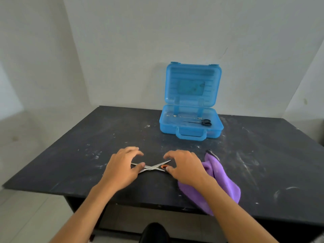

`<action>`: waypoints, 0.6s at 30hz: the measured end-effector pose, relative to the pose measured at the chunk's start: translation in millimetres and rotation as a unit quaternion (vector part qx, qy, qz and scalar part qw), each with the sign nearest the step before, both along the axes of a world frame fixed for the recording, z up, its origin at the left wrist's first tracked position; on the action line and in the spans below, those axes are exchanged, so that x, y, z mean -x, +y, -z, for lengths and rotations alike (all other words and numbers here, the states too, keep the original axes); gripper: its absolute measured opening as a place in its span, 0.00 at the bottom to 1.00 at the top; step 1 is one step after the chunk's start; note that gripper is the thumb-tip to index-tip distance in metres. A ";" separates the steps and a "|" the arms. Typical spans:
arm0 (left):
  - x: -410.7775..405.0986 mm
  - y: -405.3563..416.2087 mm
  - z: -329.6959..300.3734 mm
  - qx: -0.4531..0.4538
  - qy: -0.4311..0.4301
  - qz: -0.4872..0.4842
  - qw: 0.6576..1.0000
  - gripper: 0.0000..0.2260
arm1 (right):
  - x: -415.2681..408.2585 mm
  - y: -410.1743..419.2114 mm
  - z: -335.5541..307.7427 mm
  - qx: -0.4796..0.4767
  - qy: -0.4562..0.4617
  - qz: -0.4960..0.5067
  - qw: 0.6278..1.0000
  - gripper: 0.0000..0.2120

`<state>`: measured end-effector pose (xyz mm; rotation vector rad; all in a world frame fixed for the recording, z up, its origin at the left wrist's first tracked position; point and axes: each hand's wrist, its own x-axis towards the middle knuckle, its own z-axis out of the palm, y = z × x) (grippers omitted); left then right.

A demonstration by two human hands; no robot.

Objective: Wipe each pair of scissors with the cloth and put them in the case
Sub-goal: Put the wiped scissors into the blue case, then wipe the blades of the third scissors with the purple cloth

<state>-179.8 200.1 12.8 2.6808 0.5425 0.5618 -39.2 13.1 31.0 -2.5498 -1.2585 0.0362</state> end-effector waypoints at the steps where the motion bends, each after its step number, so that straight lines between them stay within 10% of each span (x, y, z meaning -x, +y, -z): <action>1: 5.3 0.3 5.2 -0.002 0.008 -0.007 1.000 0.11 | 2.5 1.1 4.1 0.009 0.001 0.003 1.000 0.18; 18: 5.5 10.2 31.5 0.073 0.065 -0.041 0.994 0.12 | 4.5 22.9 19.2 0.080 0.016 0.022 0.996 0.13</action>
